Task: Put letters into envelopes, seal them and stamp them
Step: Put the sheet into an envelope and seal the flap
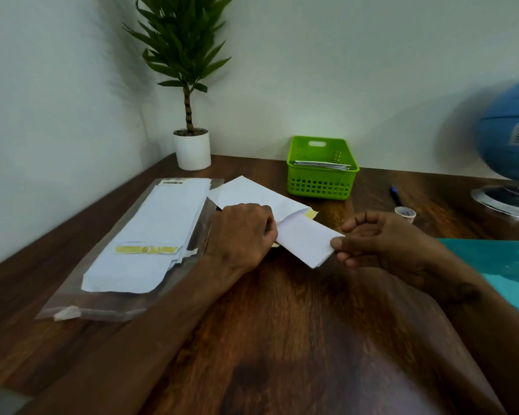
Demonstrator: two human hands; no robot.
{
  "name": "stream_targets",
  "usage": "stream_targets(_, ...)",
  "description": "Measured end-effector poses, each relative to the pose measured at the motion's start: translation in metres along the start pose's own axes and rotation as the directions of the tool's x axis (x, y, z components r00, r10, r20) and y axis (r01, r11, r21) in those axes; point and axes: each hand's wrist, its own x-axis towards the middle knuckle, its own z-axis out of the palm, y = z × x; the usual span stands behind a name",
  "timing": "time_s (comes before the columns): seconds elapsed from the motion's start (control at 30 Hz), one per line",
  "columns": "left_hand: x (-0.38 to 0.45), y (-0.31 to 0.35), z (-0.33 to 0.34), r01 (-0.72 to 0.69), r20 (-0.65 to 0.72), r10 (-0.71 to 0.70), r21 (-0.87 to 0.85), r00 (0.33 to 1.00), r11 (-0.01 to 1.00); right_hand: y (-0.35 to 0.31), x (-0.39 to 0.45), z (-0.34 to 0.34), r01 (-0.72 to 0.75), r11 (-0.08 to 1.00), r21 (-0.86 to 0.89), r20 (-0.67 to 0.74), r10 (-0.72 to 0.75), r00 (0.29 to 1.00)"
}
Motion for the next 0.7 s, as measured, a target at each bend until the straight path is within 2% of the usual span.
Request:
stream_targets(0.1, -0.003, 0.006, 0.001, -0.046, -0.005, 0.046, 0.004, 0.999, 0.999, 0.003, -0.003, 0.012, 0.095, 0.995, -0.022, -0.124, -0.097, 0.987)
stream_targets(0.23, -0.007, 0.019, 0.0, -0.084, -0.027, 0.083, -0.021, 0.996, 0.996, 0.008, -0.005, 0.031, 0.187, 0.971, -0.149, -0.225, -0.218, 0.95)
stream_targets(0.47, -0.01, 0.031, 0.002, -0.14, -0.047, 0.137, -0.067, 0.989, 0.988, 0.023, 0.0, 0.045, 0.278, 0.855, -0.438, -0.389, -0.459, 0.799)
stream_targets(0.7, -0.013, 0.041, 0.002, -0.156, -0.105, 0.15, -0.042, 0.983, 0.987, 0.033, 0.004, 0.054, 0.268, 0.848, -0.457, -0.421, -0.471, 0.775)
